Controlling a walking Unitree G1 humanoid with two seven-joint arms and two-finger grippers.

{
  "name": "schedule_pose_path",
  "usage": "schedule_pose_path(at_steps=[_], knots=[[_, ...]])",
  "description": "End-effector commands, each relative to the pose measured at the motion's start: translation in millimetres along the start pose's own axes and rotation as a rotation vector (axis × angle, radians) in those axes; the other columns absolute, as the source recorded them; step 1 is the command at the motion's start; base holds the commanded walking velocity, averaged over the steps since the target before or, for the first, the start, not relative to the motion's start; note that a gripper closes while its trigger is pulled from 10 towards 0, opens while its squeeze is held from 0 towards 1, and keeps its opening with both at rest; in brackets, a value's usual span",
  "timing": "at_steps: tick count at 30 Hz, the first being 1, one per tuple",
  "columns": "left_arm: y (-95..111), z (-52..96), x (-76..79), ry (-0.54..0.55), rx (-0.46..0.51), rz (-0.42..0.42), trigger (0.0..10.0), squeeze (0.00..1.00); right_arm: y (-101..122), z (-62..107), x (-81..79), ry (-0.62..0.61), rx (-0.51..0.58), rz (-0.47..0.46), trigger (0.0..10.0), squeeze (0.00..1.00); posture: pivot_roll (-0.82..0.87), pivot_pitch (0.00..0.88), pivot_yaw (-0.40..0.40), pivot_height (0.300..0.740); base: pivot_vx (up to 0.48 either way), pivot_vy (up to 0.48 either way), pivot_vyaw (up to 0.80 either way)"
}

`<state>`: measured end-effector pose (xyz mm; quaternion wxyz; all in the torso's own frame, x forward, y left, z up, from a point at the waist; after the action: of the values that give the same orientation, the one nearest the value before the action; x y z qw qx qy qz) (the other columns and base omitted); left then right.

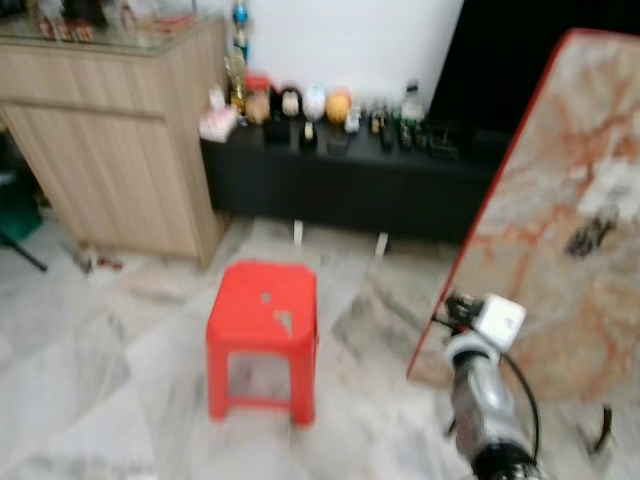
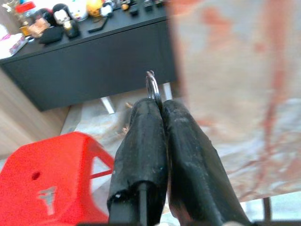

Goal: Hang keys on a hook

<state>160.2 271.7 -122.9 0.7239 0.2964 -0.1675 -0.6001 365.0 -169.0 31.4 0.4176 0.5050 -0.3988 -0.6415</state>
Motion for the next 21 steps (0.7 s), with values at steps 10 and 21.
schedule_pose_path(at_steps=[10, 21], knots=[[-4.0, -0.2, 10.8, -0.029, -0.015, -0.007, 10.0, 0.00, 7.9, -0.8, 13.6, -0.039, 0.026, -0.002, 10.0, 0.00, 0.18, 0.000, -0.059, 0.740, 0.000, -0.410, 0.00], [-11.0, 2.5, 6.0, -0.025, -0.030, -0.015, 10.0, 0.00, 10.5, -1.0, 18.1, -0.056, 0.037, -0.005, 10.0, 0.00, 0.19, 0.000, -0.060, 0.740, 0.000, -0.395, 0.00]])
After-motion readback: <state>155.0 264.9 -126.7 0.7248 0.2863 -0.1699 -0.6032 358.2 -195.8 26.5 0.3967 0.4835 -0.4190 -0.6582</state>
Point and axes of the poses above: a point about 5 cm out from each wrist's last joint towards the gripper, its own z axis pointing back from the gripper into the wrist, its own y axis along the axis of the wrist's last joint, x = y × z, the point moved 5 cm from there along -z, pointing out of the wrist towards the gripper
